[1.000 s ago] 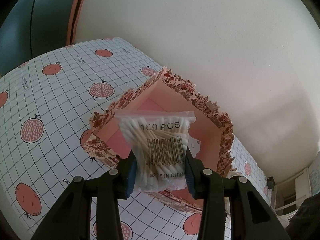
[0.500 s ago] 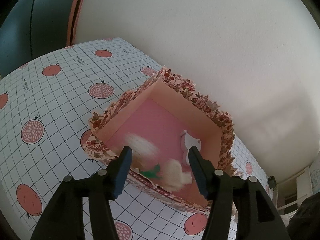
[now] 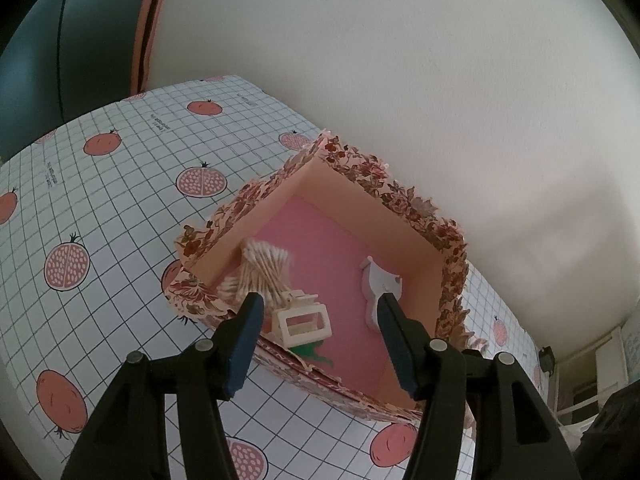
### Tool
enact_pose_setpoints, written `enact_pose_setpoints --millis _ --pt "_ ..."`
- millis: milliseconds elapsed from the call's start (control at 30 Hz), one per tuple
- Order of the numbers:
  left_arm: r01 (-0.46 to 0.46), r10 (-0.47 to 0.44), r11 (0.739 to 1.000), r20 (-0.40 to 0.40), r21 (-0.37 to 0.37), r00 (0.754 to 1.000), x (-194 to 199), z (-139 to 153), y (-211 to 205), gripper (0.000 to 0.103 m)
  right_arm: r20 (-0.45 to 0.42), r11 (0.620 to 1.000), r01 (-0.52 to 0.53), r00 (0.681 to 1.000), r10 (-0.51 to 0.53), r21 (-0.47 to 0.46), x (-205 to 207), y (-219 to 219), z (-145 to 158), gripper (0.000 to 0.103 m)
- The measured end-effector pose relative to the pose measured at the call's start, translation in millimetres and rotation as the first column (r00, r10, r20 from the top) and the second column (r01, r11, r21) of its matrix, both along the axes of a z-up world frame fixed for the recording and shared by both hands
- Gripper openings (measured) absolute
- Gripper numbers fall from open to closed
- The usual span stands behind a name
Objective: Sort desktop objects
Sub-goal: 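Open both grippers to drop the swab pack and clip into the box, then withdraw both grippers from the box toward the remaining items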
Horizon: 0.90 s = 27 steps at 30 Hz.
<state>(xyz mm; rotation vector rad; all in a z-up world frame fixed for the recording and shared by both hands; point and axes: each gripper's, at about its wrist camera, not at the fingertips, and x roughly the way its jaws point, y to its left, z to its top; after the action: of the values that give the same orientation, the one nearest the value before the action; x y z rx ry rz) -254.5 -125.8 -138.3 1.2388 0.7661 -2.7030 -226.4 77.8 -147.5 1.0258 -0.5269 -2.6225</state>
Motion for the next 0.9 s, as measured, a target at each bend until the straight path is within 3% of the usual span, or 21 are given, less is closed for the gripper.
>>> enact_pose_setpoints --millis 333,900 --pt "0.024 -0.024 0.999 -0.007 -0.027 1.0 4 13 15 0.06 -0.016 1.0 0.021 1.0 -0.022 -0.006 6 17 11 0.067" --pt "0.129 -0.138 0.978 -0.047 -0.164 0.989 16 39 78 0.061 -0.025 0.991 0.13 0.991 -0.129 0.028 27 94 32 0.067"
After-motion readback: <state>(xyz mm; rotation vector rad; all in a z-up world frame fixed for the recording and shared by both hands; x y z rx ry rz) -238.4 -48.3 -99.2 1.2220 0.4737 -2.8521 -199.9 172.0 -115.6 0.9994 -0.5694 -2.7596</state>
